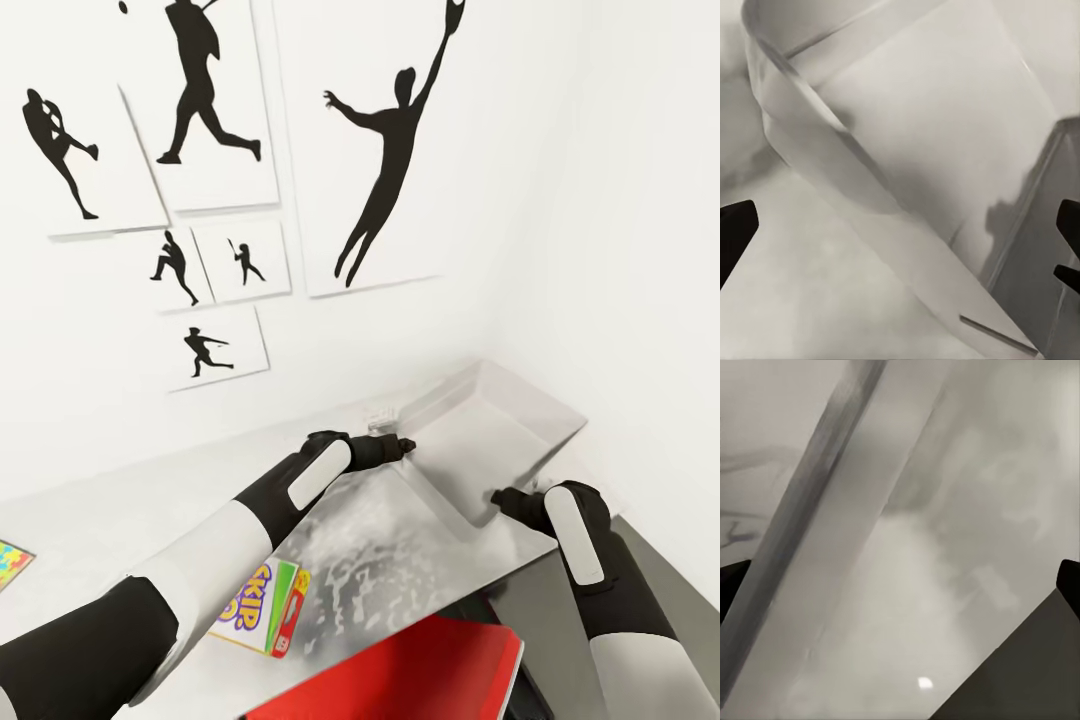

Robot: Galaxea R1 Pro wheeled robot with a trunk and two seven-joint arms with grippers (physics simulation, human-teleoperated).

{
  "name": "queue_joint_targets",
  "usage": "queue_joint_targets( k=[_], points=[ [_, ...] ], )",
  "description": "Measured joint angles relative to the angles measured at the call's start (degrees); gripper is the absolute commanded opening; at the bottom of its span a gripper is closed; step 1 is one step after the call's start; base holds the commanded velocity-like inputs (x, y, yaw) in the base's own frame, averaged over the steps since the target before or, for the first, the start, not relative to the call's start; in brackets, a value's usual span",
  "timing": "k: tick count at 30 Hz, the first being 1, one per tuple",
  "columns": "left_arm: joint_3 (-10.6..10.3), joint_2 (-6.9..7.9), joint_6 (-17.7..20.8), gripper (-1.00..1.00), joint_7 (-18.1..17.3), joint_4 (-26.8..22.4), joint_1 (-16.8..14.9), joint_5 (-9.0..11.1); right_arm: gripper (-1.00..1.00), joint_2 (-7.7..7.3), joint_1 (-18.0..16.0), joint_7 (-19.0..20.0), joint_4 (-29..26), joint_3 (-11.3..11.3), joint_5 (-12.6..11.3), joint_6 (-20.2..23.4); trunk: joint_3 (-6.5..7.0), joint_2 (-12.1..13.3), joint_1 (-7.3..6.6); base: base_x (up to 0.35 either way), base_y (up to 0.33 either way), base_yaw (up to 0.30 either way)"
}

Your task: Put all the toys in the child's room - the three board games (two on the bed and one on the table), the two jigsaw puzzles on the table, and the tennis ball on the table - inside the toy box on the table in the child's room.

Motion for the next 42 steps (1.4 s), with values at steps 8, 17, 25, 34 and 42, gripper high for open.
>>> queue_joint_targets(
  k=[8, 17, 25, 34, 42],
  points=[
    [0.0, 0.0, -0.04, 1.0, 0.01, 0.06, 0.01, 0.05, 1.0, 0.0, 0.0, -0.03, -0.92, 0.03, -0.6, -0.1, -0.73, -0.03, -0.02, 0.0, 0.0, 0.0],
    [-0.01, 0.0, -0.05, 1.0, 0.02, 0.06, 0.01, 0.14, 1.0, 0.0, -0.01, -0.02, -1.89, -0.11, -1.03, -0.21, -1.39, -0.04, -0.02, 0.0, 0.0, 0.0],
    [-0.05, 0.0, -0.05, 1.0, 0.02, 0.07, 0.01, 0.15, 1.0, 0.0, -0.02, -0.02, -2.0, -0.07, -0.87, -0.18, -1.44, -0.04, -0.02, 0.0, 0.0, 0.0],
    [-0.09, 0.0, -0.08, 1.0, 0.37, 0.54, -0.02, 0.23, 1.0, 0.0, 0.0, -0.02, -2.03, -0.09, -0.88, -0.21, -1.45, -0.04, -0.02, 0.0, 0.0, 0.0],
    [-0.09, 0.0, -1.14, 1.0, 0.44, 2.16, -0.06, 0.24, 1.0, 0.0, 0.02, -0.02, -2.1, 0.01, -0.68, -0.21, -1.45, -0.04, -0.02, 0.0, 0.0, 0.0]
  ],
)
